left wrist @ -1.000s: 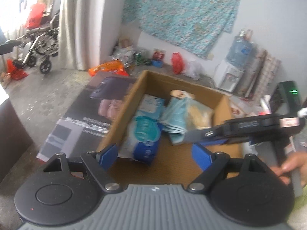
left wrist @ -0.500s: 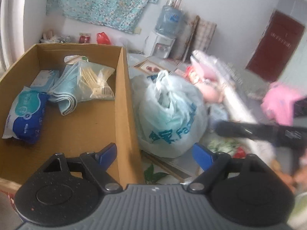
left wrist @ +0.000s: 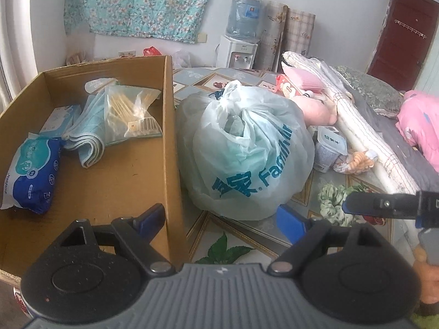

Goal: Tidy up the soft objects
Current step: 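Move the right gripper past the white plastic bag toward the pink plush doll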

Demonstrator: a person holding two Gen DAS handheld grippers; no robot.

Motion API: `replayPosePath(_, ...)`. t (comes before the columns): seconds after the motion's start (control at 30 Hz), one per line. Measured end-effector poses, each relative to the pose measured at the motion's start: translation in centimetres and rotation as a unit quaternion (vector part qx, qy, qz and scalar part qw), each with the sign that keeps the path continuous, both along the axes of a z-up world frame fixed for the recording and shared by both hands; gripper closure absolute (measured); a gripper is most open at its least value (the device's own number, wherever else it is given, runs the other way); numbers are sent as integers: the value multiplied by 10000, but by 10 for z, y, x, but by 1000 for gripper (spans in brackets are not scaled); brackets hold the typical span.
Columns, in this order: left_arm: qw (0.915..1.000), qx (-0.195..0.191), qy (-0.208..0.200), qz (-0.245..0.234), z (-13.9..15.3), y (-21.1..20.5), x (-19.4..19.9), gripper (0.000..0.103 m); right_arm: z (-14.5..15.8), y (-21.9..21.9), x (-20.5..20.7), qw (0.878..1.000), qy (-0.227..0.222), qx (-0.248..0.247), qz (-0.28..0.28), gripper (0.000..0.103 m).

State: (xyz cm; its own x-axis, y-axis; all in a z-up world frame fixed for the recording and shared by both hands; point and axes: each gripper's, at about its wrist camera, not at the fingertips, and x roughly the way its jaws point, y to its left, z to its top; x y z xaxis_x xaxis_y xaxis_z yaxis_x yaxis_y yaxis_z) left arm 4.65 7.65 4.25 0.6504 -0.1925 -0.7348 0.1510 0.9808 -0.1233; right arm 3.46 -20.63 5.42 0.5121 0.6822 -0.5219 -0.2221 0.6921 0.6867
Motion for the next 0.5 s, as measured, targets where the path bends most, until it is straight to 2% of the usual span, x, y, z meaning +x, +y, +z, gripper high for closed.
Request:
replayPosePath(0.33,10000,-1,4,-67,2,-4,-3,14,-11,-9,4,9995,270,126,-66,30)
replayPosePath(0.5,9999,45,-74,-74,6,-3,-8,13,-9,-6,1,9998,186,40,-87,30)
